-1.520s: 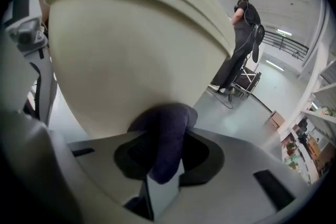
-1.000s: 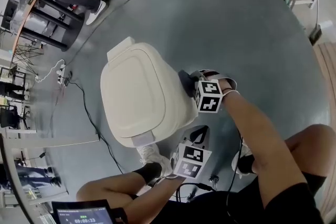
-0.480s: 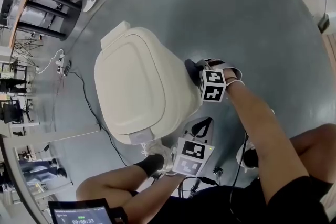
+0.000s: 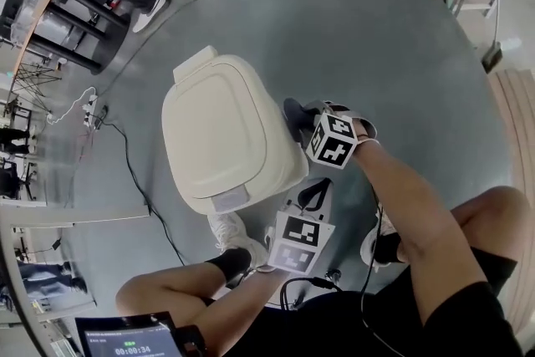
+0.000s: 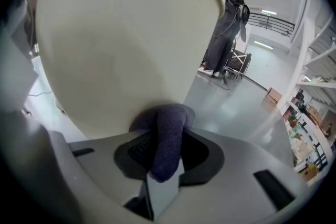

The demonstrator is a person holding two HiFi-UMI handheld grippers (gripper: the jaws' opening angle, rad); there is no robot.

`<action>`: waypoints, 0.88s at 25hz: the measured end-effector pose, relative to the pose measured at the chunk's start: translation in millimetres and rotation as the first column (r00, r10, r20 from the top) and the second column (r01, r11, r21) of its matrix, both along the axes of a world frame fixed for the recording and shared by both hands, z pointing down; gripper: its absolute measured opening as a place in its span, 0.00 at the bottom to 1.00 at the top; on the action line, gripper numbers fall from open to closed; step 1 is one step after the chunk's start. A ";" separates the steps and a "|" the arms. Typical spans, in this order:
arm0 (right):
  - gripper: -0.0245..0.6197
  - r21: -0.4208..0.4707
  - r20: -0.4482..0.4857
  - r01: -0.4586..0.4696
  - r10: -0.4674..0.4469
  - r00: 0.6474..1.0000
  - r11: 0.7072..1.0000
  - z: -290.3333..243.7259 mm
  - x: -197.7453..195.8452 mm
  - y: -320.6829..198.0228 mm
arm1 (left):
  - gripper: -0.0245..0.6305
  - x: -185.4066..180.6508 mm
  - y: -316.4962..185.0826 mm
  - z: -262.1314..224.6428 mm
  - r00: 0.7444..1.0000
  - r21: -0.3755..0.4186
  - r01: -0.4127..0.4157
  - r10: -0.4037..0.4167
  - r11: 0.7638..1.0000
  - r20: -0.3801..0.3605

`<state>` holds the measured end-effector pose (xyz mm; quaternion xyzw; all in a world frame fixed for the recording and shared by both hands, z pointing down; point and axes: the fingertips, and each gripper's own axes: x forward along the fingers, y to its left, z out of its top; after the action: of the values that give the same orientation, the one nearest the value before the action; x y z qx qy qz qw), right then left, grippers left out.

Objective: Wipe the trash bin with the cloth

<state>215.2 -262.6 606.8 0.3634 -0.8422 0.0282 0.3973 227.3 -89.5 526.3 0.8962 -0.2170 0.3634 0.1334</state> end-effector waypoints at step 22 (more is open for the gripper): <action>0.18 0.235 0.520 -0.353 0.190 0.833 0.905 -331.6 -33.6 148.1 | 0.03 -156.3 -11.1 -241.9 0.849 0.252 0.360 -0.204 0.898 -0.487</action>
<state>181.7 -114.5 275.1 0.5218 -0.8464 0.0376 0.1001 71.0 -100.6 284.4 0.9222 -0.3699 0.0808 0.0786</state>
